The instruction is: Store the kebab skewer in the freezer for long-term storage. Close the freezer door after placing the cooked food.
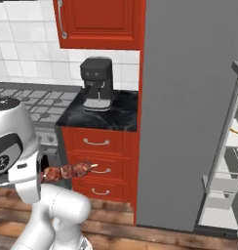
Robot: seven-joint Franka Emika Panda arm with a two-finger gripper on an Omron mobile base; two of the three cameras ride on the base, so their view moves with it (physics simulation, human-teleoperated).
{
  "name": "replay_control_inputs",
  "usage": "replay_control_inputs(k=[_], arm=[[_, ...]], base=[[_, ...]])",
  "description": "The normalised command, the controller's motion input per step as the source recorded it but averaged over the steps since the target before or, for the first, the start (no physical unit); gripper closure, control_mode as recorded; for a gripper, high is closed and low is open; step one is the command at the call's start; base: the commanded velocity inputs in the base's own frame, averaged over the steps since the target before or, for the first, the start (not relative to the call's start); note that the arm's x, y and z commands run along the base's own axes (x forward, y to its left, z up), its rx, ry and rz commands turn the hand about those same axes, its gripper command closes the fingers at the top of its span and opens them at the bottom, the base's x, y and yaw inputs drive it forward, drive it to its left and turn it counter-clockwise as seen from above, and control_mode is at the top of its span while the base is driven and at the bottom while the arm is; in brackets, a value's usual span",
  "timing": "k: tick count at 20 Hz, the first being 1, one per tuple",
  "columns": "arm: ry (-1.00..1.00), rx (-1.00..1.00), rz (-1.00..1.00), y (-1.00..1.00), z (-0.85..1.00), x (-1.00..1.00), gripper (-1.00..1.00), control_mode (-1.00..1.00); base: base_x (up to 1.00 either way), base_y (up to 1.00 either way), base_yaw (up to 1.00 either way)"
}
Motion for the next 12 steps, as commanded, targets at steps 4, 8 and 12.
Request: replay_control_inputs(k=[4, 8, 12], arm=[[0.0, 0.0, 0.0, 0.0, 0.0, 0.0, 1.0, 1.0], [0.0, 0.0, 0.0, 0.0, 0.0, 0.0, 1.0, 1.0], [0.0, 0.0, 0.0, 0.0, 0.0, 0.0, 1.0, 1.0]], base=[[-0.09, -0.64, -0.04], [-0.01, -0.7, -0.03], [0.0, -0.78, -0.06]])
